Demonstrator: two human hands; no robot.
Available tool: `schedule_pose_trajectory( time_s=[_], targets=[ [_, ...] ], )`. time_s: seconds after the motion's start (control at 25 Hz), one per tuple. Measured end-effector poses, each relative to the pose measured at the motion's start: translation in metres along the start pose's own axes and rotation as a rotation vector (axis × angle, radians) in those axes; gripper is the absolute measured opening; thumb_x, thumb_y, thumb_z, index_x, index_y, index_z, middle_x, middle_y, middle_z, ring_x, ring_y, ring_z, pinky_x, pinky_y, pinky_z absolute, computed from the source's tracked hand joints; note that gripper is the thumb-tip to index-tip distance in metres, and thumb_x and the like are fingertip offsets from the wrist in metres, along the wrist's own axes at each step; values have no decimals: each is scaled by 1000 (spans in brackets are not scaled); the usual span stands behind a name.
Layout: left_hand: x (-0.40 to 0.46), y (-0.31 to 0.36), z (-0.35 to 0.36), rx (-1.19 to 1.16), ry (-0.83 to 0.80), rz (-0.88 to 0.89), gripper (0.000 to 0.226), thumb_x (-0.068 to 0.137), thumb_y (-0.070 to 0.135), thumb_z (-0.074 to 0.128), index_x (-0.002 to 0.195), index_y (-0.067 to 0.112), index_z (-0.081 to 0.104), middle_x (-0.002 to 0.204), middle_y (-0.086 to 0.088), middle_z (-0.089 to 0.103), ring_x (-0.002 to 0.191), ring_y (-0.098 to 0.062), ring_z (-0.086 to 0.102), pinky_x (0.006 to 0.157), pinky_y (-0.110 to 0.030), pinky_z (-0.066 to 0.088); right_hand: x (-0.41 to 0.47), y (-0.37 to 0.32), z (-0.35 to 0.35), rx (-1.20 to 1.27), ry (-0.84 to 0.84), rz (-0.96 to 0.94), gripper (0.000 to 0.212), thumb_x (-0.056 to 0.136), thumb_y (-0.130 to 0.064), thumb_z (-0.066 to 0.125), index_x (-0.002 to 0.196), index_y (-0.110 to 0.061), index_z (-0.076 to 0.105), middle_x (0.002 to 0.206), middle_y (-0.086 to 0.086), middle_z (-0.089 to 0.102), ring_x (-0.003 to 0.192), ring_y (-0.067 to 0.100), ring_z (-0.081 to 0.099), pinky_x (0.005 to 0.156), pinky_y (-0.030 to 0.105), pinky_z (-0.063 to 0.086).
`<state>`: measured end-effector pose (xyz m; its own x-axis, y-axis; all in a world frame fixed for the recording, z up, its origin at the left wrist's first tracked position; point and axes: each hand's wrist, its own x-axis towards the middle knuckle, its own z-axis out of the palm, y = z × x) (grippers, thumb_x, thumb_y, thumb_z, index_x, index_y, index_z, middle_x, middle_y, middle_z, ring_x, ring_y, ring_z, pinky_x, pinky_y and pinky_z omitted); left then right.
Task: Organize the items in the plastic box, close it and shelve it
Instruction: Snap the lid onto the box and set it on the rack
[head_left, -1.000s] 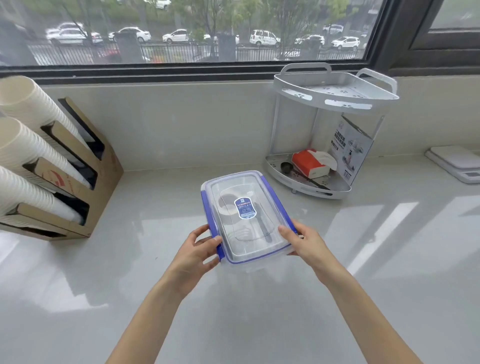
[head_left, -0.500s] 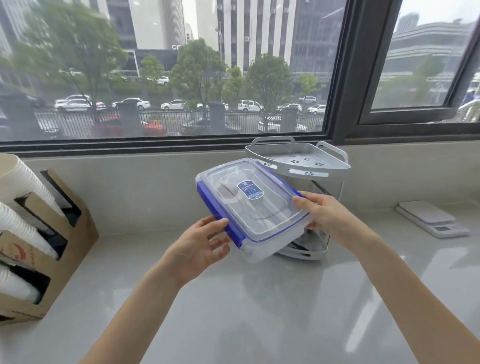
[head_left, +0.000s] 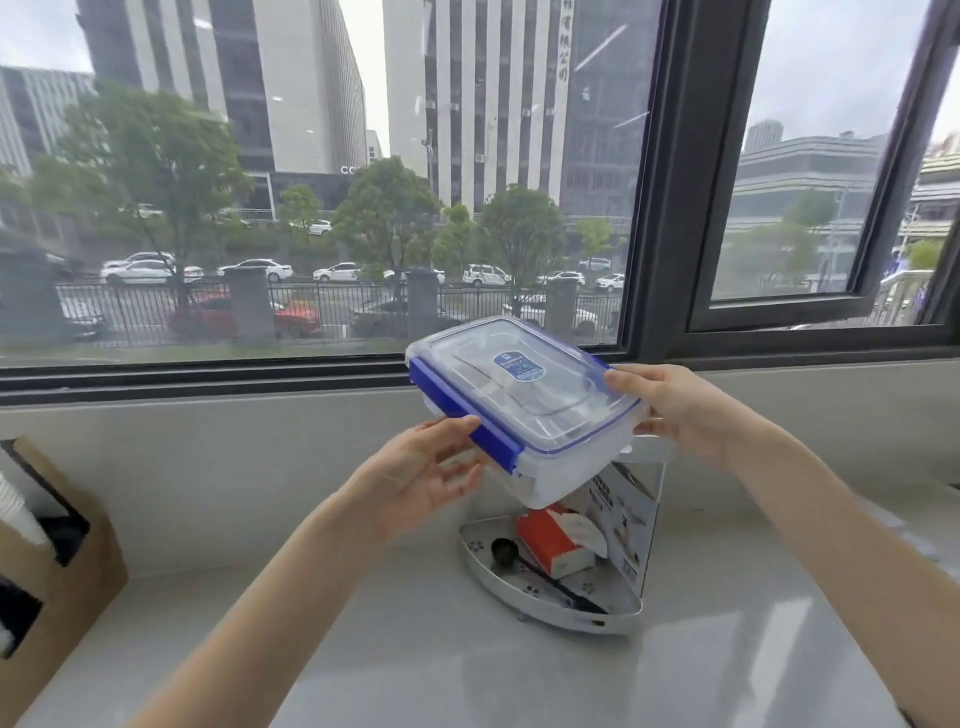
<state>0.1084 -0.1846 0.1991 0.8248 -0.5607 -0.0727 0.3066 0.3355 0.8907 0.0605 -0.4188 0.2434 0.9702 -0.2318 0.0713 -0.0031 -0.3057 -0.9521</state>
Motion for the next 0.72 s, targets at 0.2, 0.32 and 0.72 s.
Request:
schedule_pose_trajectory(
  time_s=[0.2, 0.32, 0.72],
  targets=[
    [46, 17, 21, 16, -77, -7, 28, 65, 11, 65, 91, 8, 56, 81, -9, 65, 57, -15, 67, 51, -21, 57, 39, -10, -32, -53, 89, -3, 36, 92, -25, 51, 125, -10, 54, 105, 4, 59, 68, 9, 53, 57, 16, 48],
    [78, 24, 31, 6, -97, -23, 16, 77, 11, 60, 91, 8, 55, 82, -10, 62, 58, -16, 67, 56, -23, 57, 64, -11, -46, -52, 126, -7, 35, 94, -22, 49, 126, -9, 52, 94, 1, 58, 67, 8, 50, 59, 19, 44],
    [148, 5, 30, -64, -122, -97, 18, 80, 9, 59, 97, 7, 53, 89, -15, 63, 71, -23, 68, 64, -28, 59, 136, 22, -62, -104, 213, 6, 34, 96, -18, 46, 127, -6, 52, 100, 8, 54, 68, 14, 46, 61, 24, 37]
  ],
)
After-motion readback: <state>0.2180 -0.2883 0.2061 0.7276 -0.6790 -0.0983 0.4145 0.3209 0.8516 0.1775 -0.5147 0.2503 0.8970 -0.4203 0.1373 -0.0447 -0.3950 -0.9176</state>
